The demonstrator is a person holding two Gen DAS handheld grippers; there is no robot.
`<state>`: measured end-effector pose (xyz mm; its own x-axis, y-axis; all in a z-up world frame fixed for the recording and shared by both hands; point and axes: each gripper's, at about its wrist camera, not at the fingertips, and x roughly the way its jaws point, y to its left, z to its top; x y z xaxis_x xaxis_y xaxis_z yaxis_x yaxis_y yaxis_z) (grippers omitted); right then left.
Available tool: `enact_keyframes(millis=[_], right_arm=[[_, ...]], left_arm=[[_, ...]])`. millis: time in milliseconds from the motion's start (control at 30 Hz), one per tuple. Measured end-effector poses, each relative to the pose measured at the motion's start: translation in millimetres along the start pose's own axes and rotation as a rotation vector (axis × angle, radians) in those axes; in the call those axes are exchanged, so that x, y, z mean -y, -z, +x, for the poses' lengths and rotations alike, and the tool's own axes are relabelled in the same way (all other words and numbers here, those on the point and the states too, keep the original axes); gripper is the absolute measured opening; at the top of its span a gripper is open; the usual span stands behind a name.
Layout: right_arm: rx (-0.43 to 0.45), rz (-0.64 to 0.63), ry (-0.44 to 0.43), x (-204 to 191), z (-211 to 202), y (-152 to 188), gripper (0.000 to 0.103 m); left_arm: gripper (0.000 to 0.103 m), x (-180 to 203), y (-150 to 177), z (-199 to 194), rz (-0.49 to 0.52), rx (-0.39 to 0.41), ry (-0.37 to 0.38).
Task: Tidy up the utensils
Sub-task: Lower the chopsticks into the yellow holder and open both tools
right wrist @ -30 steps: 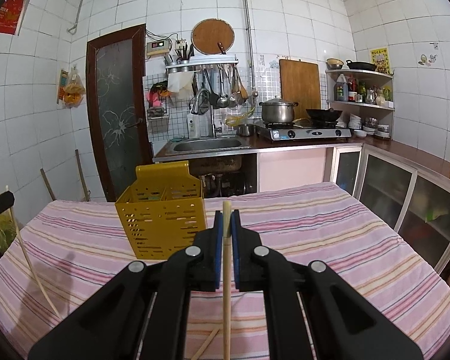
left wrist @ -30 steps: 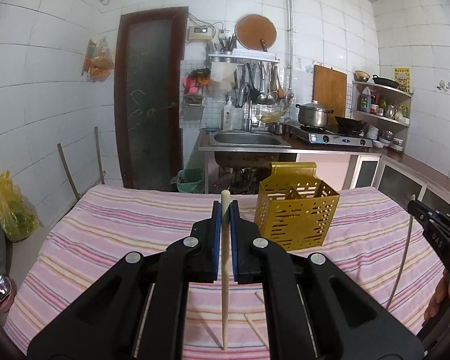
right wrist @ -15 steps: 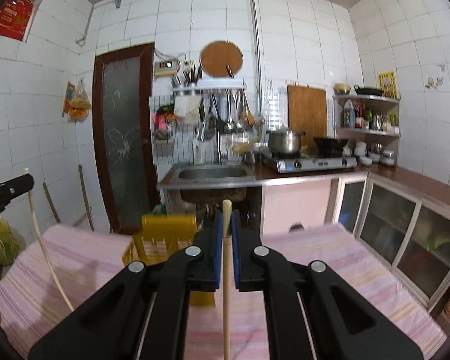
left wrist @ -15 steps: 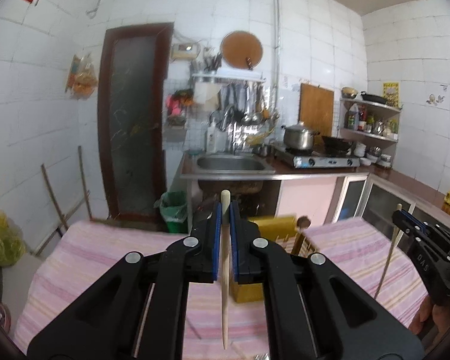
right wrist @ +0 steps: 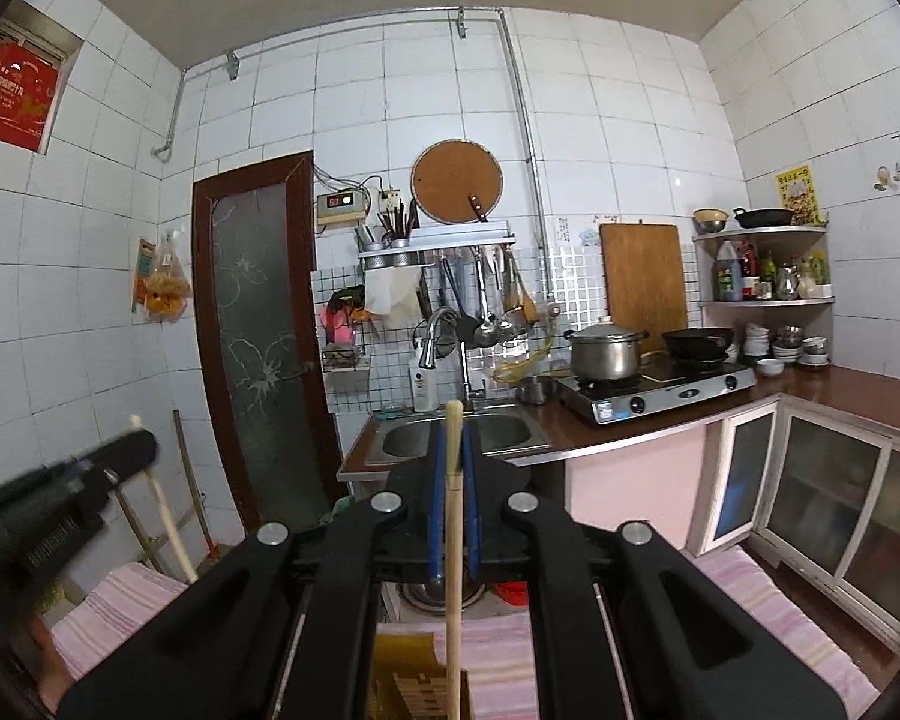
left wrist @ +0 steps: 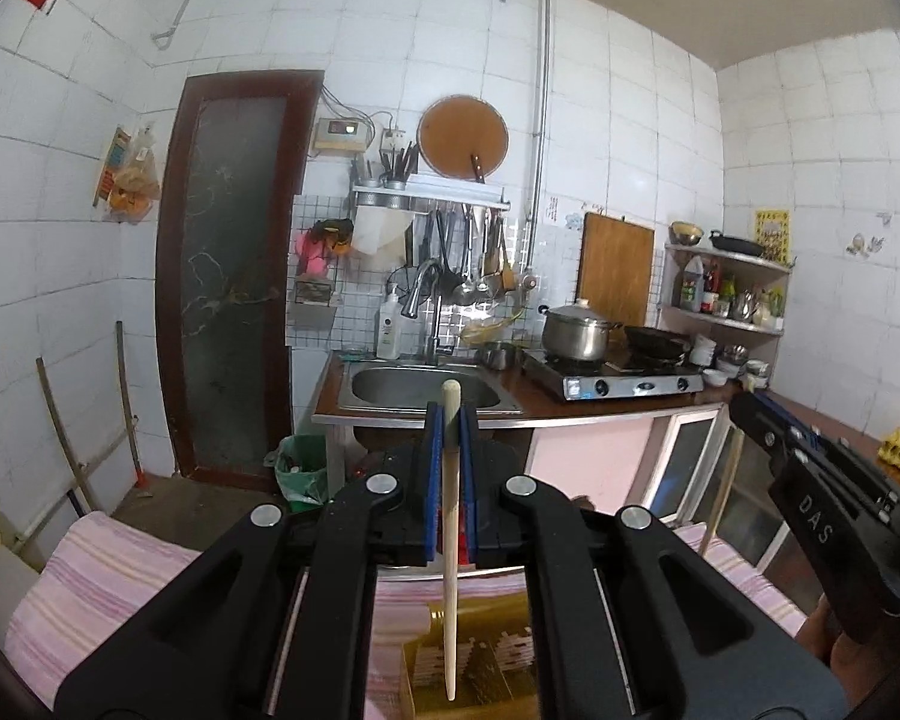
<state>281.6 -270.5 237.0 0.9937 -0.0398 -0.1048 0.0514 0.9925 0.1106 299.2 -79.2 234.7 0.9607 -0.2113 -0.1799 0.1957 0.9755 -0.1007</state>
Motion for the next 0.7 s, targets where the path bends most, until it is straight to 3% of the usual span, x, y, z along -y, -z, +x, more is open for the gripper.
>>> enact_keyframes(millis=[267, 433, 567, 633, 667, 700], right_arm=[[-0.027, -0.033, -0.007, -9, 62, 60, 0.006], [-0.092, -0.093, 0.023, -16, 88, 103, 0.006], [-0.14, -0.108, 0.059, -13, 86, 115, 0.007], [-0.19, -0.067, 0.069, -1, 81, 112, 0.007], [-0.208, -0.052, 0.075, 4, 78, 110, 0.013], [-0.223, -0.04, 0.085, 10, 73, 107, 0.03]], left_arm=[[0.004, -4, 60, 70, 0.033, -0.079, -0.022], [0.005, -23, 84, 83, 0.0, -0.127, 0.004], [0.005, -33, 87, 75, -0.015, -0.156, 0.016], [0.012, -33, 84, 62, 0.019, -0.153, 0.01], [0.029, -33, 82, 55, 0.033, -0.145, -0.002], [0.052, -34, 78, 42, 0.044, -0.129, -0.02]])
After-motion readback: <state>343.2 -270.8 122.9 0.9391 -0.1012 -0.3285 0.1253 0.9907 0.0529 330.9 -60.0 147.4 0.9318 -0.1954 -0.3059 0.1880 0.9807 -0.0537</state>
